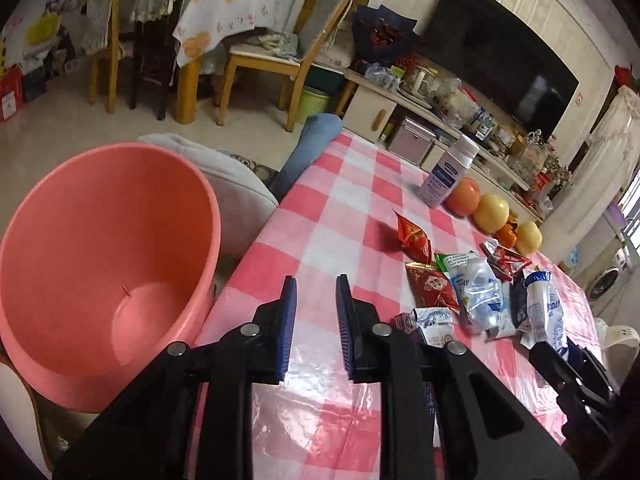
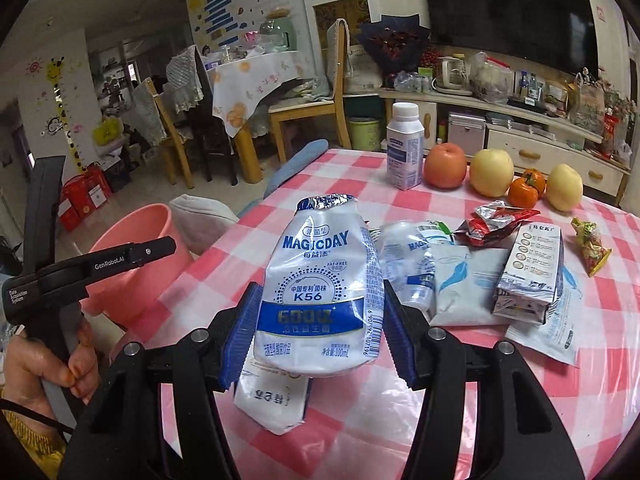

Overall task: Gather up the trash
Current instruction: 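Lift the milk carton with the left tool while the right tool lifts the pouch, then carry both items over the pink bucket and open both tools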

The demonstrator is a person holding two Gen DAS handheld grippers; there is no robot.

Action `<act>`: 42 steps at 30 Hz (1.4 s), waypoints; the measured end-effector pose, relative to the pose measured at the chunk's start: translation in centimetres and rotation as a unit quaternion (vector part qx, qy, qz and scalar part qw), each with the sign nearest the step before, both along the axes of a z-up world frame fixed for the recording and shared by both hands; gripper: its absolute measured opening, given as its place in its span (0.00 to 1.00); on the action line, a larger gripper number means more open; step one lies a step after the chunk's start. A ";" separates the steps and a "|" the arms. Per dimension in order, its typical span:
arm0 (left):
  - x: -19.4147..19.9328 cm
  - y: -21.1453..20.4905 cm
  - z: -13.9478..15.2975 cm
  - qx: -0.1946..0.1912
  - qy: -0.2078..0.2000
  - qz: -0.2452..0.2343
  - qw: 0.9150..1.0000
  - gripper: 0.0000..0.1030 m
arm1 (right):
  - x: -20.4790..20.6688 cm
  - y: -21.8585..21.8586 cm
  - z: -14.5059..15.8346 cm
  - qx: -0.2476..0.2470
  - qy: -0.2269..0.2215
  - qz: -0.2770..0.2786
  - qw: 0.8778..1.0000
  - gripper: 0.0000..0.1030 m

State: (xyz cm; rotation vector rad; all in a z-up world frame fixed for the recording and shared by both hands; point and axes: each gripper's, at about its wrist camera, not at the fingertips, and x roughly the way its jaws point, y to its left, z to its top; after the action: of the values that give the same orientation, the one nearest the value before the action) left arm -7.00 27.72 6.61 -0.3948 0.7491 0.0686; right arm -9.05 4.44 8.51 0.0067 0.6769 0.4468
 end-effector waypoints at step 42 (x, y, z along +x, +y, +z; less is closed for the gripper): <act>2.3 -14.4 -4.4 0.116 0.052 -0.111 0.986 0.56 | 0.4 -8.2 -3.6 0.021 0.038 -0.018 0.999 0.58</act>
State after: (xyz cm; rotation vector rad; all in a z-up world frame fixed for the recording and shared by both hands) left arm -4.71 13.36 2.25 -0.0843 0.8741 -0.0340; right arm -8.63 -3.78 4.90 0.0769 0.7412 0.4273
